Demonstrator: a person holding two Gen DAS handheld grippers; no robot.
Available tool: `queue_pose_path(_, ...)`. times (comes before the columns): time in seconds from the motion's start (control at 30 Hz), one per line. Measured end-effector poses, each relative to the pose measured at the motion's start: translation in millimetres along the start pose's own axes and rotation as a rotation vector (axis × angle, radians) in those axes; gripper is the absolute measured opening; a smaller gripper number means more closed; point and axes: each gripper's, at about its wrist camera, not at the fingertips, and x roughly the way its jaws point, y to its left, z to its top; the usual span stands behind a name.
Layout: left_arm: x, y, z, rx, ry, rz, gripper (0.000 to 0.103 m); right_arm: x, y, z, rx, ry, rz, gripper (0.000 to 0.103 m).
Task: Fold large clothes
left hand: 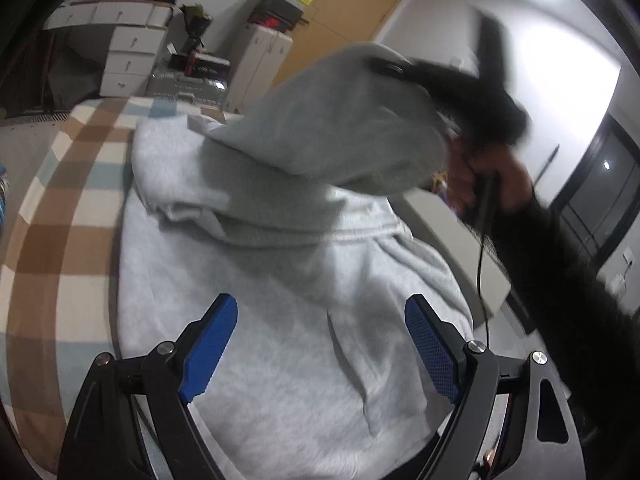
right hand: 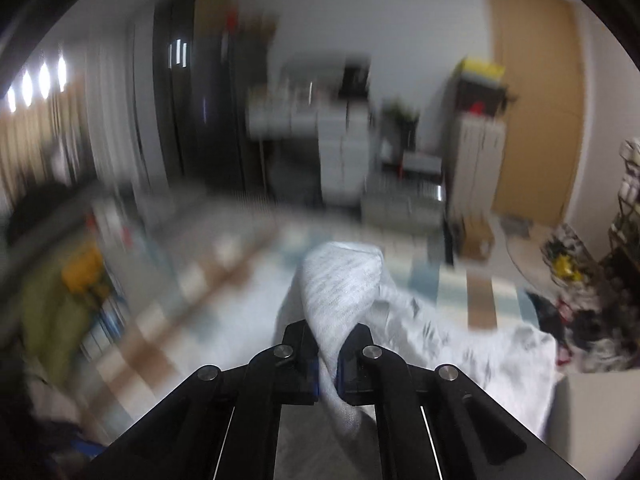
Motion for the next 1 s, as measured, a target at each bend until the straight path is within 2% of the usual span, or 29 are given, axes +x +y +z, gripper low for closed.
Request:
queue_pose_path(0.03,-0.9,1.2,2.6,-0.003,-0.016,-0.002,0.083,-4.7,-10.3,-7.6,0.067,-0.030,0.051,0.005)
queue_pose_path(0.1,0.8,2.3,13.4,-0.010,-0.047,-0.005,0.083,-4.3,-32.9,-47.4,0.194,0.016,0.109,0.005)
queue_pose_path(0.2,15.2,-0.1,30.1,-0.009,-0.056,0.020,0.083,20.4,-45.9,-122.3,0.234,0.221,0.085,0.006)
queue_pose_path(0.23,22.4,-1.1,38.7,-0.013,-0.057,0.023,0.083,30.6,-46.2,-150.3,0.240,0.316,0.094,0.009)
queue_pose_path(0.3,41.5,-7.2,58.1,-0.007,-0.031,0.027,0.083,38.6,-45.6,-181.8,0.272,0.443,0.087,0.015)
queue_pose_path(0.33,51.0,-12.1,64.1,0.009,-0.012,0.022,0.083,32.9,-46.0,-188.7,0.278,0.454,0.094,0.015)
queue_pose_path(0.37,63.6,-19.5,73.3,0.044,0.006,0.011,0.083,21.4,-44.1,-189.7,0.271,0.426,0.095,0.015)
queue_pose_path(0.47,100.3,-33.2,93.8,0.077,0.059,0.021,0.083,-7.4,-44.7,-180.2,0.271,0.389,0.125,0.029)
queue_pose_path(0.53,129.2,-38.0,102.7,0.018,0.150,-0.061,0.083,-27.2,-50.6,-171.2,0.275,0.341,0.100,0.051)
queue_pose_path(0.6,156.1,-43.1,109.2,-0.043,0.232,-0.113,0.082,-41.5,-52.1,-166.7,0.261,0.306,0.041,0.064)
queue_pose_path(0.67,182.4,-49.2,113.1,-0.052,0.311,-0.070,0.082,-51.8,-59.4,-166.7,0.269,0.287,0.013,0.065)
queue_pose_path(0.7,200.3,-48.6,112.1,-0.058,0.387,-0.025,0.082,-53.9,-65.1,-168.1,0.283,0.287,0.002,0.065)
queue_pose_path(0.77,221.4,-42.8,108.0,-0.067,0.457,0.017,0.082,-54.7,-78.5,-172.0,0.322,0.296,-0.027,0.065)
queue_pose_path(0.83,225.2,-33.8,107.6,-0.062,0.464,0.104,0.053,-50.1,-88.4,-172.1,0.373,0.304,-0.035,0.065)
queue_pose_path(0.87,221.3,-26.3,107.4,-0.083,0.455,0.082,0.030,-47.4,-95.8,-171.6,0.402,0.309,-0.025,0.065)
queue_pose_path(0.9,215.1,-17.7,107.3,-0.117,0.442,0.046,0.020,-44.6,-100.6,-170.4,0.425,0.310,-0.017,0.065)
queue_pose_path(1.0,189.8,22.8,96.3,-0.319,0.370,-0.129,0.013,-38.1,-110.0,-159.9,0.483,0.284,0.056,0.065)
